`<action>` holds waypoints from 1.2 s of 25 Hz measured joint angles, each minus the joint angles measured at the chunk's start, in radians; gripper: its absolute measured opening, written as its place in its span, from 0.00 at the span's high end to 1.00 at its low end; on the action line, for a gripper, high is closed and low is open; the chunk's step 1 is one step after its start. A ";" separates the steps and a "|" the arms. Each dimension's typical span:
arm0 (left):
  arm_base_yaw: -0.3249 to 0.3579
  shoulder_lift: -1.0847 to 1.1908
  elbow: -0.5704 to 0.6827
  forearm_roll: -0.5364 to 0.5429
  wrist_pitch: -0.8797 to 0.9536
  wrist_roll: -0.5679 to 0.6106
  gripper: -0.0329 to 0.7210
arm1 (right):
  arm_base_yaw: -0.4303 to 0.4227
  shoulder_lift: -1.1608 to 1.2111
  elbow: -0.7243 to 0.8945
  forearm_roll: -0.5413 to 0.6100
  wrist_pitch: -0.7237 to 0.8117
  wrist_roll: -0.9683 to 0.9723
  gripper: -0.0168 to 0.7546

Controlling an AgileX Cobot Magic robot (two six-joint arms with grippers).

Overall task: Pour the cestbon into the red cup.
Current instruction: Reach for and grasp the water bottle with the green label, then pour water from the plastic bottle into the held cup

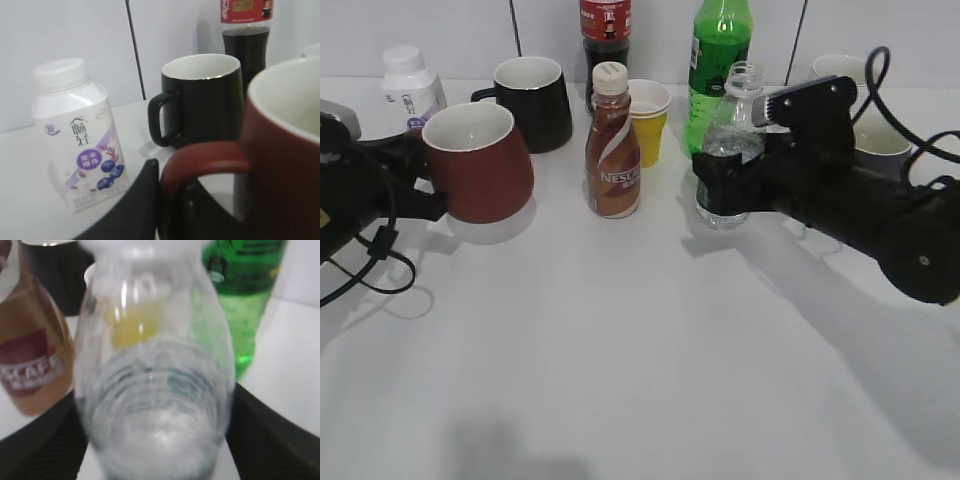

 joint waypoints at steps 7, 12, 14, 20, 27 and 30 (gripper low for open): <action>0.000 -0.010 0.017 0.088 0.000 0.000 0.90 | 0.000 0.058 -0.076 -0.025 0.049 -0.003 0.31; -0.005 -0.011 0.017 0.195 0.000 -0.004 0.90 | 0.000 0.059 -0.078 -0.025 0.057 -0.005 0.34; -0.013 -0.012 0.017 0.225 0.000 -0.025 0.90 | 0.000 0.057 -0.078 -0.025 0.060 -0.008 0.34; -0.061 -0.015 0.017 0.356 0.001 -0.068 0.90 | 0.000 -0.027 -0.076 -0.087 0.230 -0.074 0.34; -0.156 -0.017 0.016 0.375 0.001 -0.075 0.90 | 0.000 -0.218 -0.073 -0.310 0.374 -0.085 0.34; -0.180 -0.017 0.006 0.378 0.014 -0.075 0.90 | 0.000 -0.276 -0.073 -0.483 0.375 -0.085 0.34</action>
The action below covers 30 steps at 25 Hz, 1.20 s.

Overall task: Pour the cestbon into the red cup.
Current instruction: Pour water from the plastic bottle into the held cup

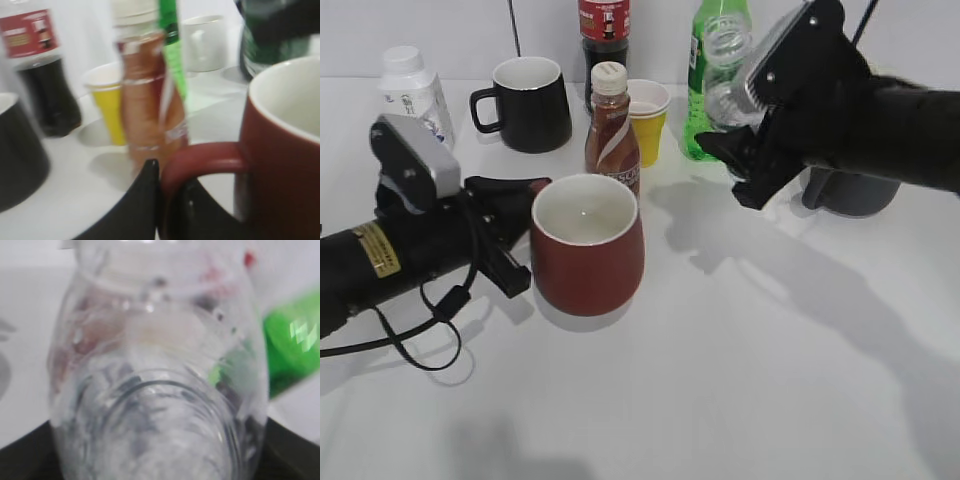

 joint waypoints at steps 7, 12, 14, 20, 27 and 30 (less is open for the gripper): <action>-0.032 0.000 -0.051 0.000 0.077 -0.022 0.90 | 0.000 -0.014 -0.001 -0.221 0.003 -0.019 0.34; -0.069 0.000 -0.101 0.017 0.158 -0.031 0.90 | 0.000 -0.014 -0.001 -0.303 -0.029 -0.143 0.34; -0.078 0.000 -0.118 0.032 0.166 -0.041 0.90 | 0.000 -0.014 -0.001 -0.302 -0.042 -0.210 0.34; -0.080 0.000 -0.156 0.068 0.191 -0.080 0.90 | 0.000 -0.014 -0.001 -0.301 -0.047 -0.369 0.34; -0.080 0.000 -0.159 0.142 0.195 -0.092 0.90 | 0.000 -0.014 -0.001 -0.221 -0.049 -0.568 0.34; -0.080 0.000 -0.159 0.158 0.195 -0.093 0.90 | 0.000 -0.014 -0.001 -0.170 -0.050 -0.652 0.34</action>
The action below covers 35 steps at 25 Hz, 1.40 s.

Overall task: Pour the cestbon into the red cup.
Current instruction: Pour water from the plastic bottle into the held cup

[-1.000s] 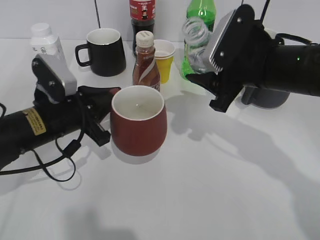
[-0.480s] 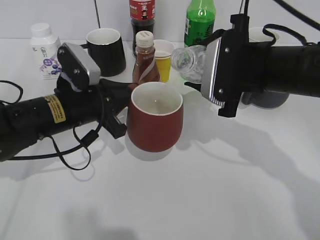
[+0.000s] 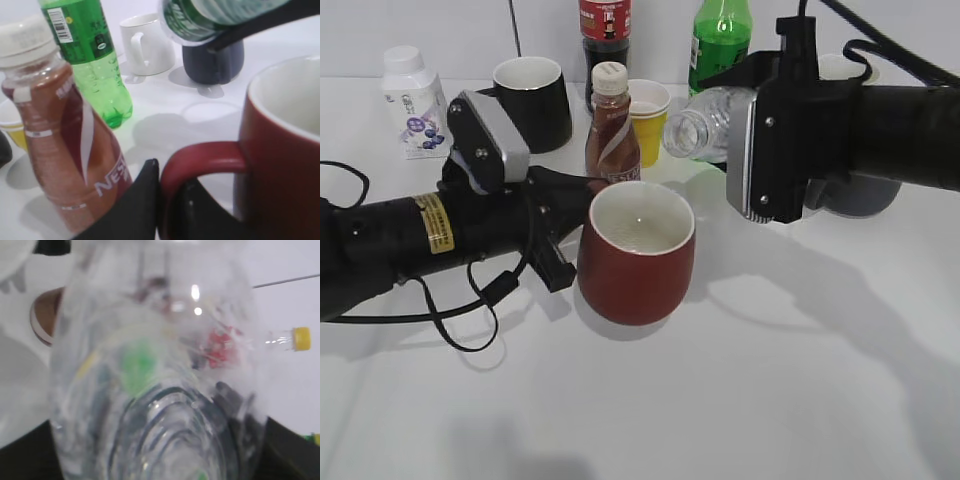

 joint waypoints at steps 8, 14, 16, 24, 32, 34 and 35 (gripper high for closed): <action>0.000 0.000 0.000 0.022 -0.001 -0.001 0.90 | 0.000 0.000 -0.007 0.030 -0.025 -0.124 0.34; 0.000 0.000 0.000 0.035 -0.001 -0.007 0.90 | 0.000 0.000 -0.008 0.030 -0.037 -0.196 0.34; 0.000 0.000 0.000 0.039 -0.002 -0.026 0.90 | 0.000 0.000 -0.008 0.030 -0.038 -0.209 0.34; -0.013 0.000 -0.001 0.071 -0.023 -0.050 0.90 | 0.000 0.000 -0.008 0.030 -0.038 -0.246 0.34; -0.047 0.000 -0.027 0.067 0.009 -0.051 0.90 | 0.000 0.000 -0.008 0.029 -0.041 -0.290 0.34; -0.047 0.000 -0.028 0.066 0.012 -0.051 0.90 | 0.000 0.000 -0.008 0.029 -0.042 -0.303 0.34; -0.047 0.000 -0.029 0.065 0.014 -0.051 0.90 | 0.000 0.000 -0.008 0.029 -0.042 -0.306 0.34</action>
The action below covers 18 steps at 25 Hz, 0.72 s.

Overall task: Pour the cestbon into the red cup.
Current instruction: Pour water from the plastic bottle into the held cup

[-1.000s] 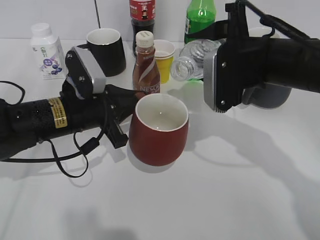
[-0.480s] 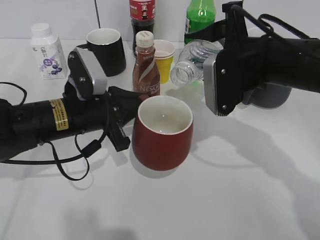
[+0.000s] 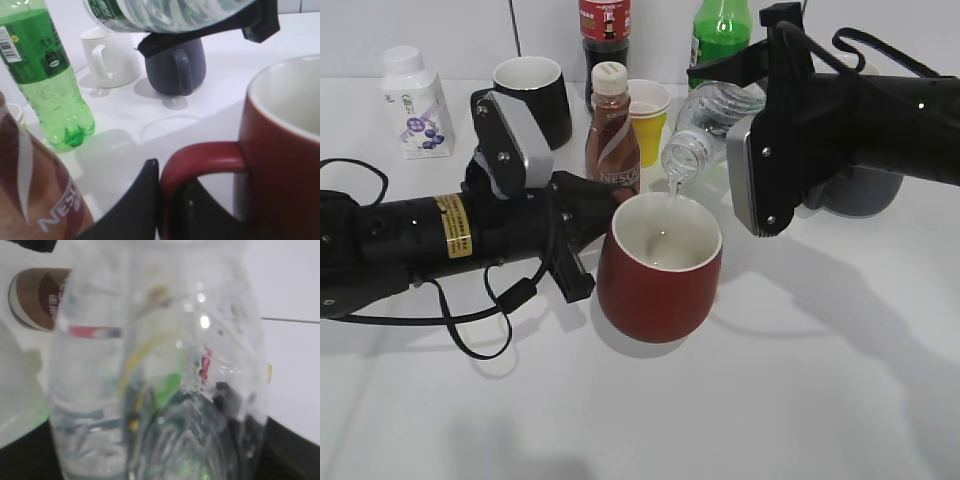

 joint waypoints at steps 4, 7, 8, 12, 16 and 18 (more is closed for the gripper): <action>0.000 0.000 0.000 0.000 0.001 0.000 0.90 | 0.000 0.000 0.000 -0.001 -0.002 -0.026 0.34; 0.000 0.000 0.000 0.000 0.001 0.000 0.90 | 0.000 0.000 0.000 -0.001 -0.002 -0.048 0.34; 0.000 0.000 0.000 0.000 0.001 0.000 0.90 | 0.000 0.000 0.000 -0.001 -0.002 -0.051 0.34; 0.000 0.000 0.000 0.000 0.002 0.000 0.90 | 0.000 0.000 0.000 -0.001 -0.002 -0.081 0.34; 0.000 0.000 0.000 0.001 0.002 0.000 0.90 | 0.000 0.000 0.000 -0.001 -0.003 -0.096 0.34; 0.000 0.000 0.000 0.002 0.002 0.000 0.90 | 0.000 0.000 0.000 -0.001 -0.003 -0.106 0.34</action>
